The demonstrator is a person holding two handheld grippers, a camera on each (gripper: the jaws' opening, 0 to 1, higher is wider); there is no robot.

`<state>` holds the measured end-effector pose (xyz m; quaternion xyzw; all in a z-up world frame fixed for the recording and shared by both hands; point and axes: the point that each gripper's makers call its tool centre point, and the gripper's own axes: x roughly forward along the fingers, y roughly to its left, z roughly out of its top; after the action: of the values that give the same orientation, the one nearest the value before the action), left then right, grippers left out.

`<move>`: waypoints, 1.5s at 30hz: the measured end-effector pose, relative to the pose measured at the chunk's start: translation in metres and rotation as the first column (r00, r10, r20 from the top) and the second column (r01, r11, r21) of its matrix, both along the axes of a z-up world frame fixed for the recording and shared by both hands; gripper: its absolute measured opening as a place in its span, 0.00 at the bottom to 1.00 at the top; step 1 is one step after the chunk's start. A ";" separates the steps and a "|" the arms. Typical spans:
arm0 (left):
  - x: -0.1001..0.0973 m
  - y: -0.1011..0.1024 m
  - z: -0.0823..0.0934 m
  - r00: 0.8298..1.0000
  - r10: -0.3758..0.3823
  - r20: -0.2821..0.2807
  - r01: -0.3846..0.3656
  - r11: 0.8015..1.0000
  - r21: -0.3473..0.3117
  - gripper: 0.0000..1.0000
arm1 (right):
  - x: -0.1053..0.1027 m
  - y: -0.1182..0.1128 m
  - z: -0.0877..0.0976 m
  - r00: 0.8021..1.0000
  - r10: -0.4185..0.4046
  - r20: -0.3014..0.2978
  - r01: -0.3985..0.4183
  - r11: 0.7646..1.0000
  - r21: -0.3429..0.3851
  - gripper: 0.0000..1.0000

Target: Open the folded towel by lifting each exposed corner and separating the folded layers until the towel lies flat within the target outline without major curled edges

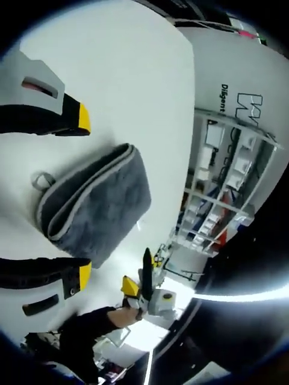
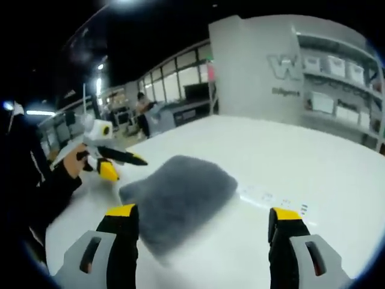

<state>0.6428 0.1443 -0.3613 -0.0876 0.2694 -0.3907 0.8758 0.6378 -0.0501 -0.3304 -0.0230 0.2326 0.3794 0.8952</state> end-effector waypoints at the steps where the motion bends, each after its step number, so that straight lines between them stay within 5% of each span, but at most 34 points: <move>1: 0.000 0.000 -0.003 1.000 0.002 -0.003 -0.002 1.000 0.009 0.79 | 0.000 0.002 -0.002 1.000 0.001 -0.003 -0.001 1.000 0.001 0.88; 11: -0.005 -0.010 -0.010 0.998 -0.028 -0.057 0.023 0.996 -0.083 0.75 | -0.005 0.008 -0.021 0.997 0.028 -0.076 -0.027 0.999 0.022 0.84; 15: 0.001 -0.013 0.000 1.000 -0.014 -0.011 0.012 0.987 -0.163 0.90 | -0.010 0.010 -0.020 0.996 0.032 -0.081 -0.029 0.999 0.037 0.84; 18: -0.007 -0.019 0.005 0.999 -0.024 -0.038 0.015 0.976 -0.218 0.87 | -0.011 0.009 -0.016 0.997 0.018 -0.071 -0.015 0.999 0.046 0.81; 23: -0.012 -0.020 0.002 0.997 -0.017 -0.073 0.001 0.978 -0.208 0.80 | -0.013 0.014 -0.014 0.995 0.036 -0.090 -0.029 0.996 0.080 0.83; 27: -0.013 -0.012 -0.021 0.996 0.020 -0.082 -0.025 0.997 -0.067 0.64 | -0.014 0.017 -0.021 0.994 0.039 -0.107 -0.030 0.996 0.081 0.82; 30: -0.017 -0.017 -0.022 0.996 0.010 -0.092 -0.017 0.997 -0.081 0.62 | -0.015 0.017 -0.023 0.993 0.040 -0.109 -0.031 0.997 0.075 0.82; 34: -0.029 -0.022 -0.019 0.996 -0.048 -0.069 0.043 0.996 -0.073 0.44 | -0.012 0.017 -0.023 0.993 0.039 -0.114 -0.029 0.996 0.083 0.82; 38: -0.029 -0.023 -0.019 0.997 -0.043 -0.064 0.038 0.996 -0.079 0.48 | -0.014 0.022 -0.026 0.985 0.062 -0.159 -0.040 0.990 0.137 0.80; 45: -0.037 -0.029 -0.022 0.996 -0.052 -0.079 0.044 0.994 -0.099 0.55 | -0.001 0.023 -0.033 0.980 0.071 -0.183 -0.050 0.992 0.118 0.79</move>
<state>0.6056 0.1151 -0.3831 -0.1394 0.2877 -0.4204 0.8492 0.6365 -0.0269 -0.3637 0.0562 0.2931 0.4196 0.8573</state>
